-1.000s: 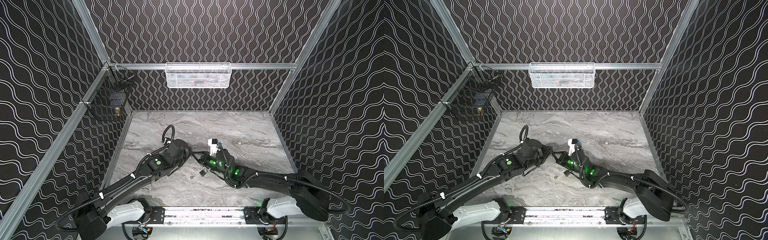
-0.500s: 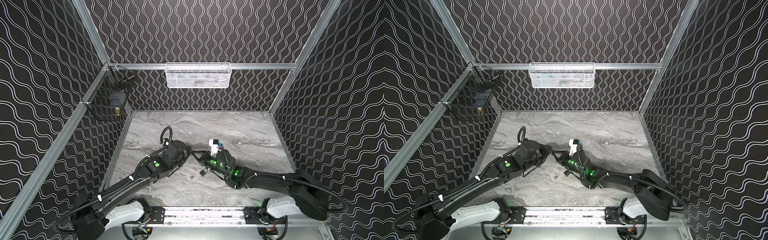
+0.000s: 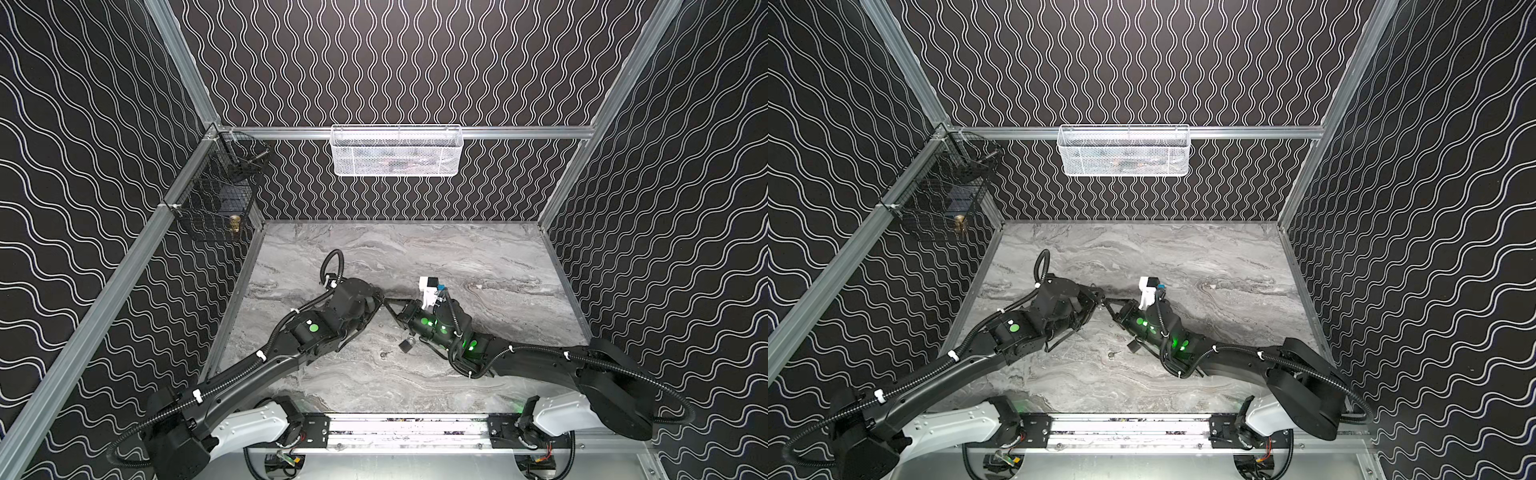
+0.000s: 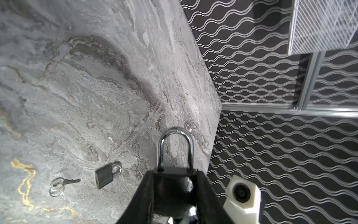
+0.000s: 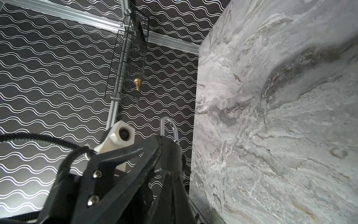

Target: Unlock with the key

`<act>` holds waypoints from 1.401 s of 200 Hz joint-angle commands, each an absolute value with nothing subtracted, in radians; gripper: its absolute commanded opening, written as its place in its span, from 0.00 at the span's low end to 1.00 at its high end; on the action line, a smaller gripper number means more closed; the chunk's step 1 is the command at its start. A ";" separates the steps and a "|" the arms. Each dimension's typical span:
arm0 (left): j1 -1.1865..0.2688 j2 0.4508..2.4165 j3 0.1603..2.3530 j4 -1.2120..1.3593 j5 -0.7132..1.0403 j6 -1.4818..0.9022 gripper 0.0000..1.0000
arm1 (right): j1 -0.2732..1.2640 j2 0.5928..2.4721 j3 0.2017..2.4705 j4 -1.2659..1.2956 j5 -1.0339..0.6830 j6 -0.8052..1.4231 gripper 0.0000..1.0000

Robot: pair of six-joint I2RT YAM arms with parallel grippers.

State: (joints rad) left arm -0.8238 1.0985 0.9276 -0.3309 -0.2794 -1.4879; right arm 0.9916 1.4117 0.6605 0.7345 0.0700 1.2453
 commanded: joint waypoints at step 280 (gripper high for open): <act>-0.796 0.904 0.581 0.011 -0.257 -0.199 0.00 | 0.776 1.496 1.253 -0.420 -0.346 0.448 0.82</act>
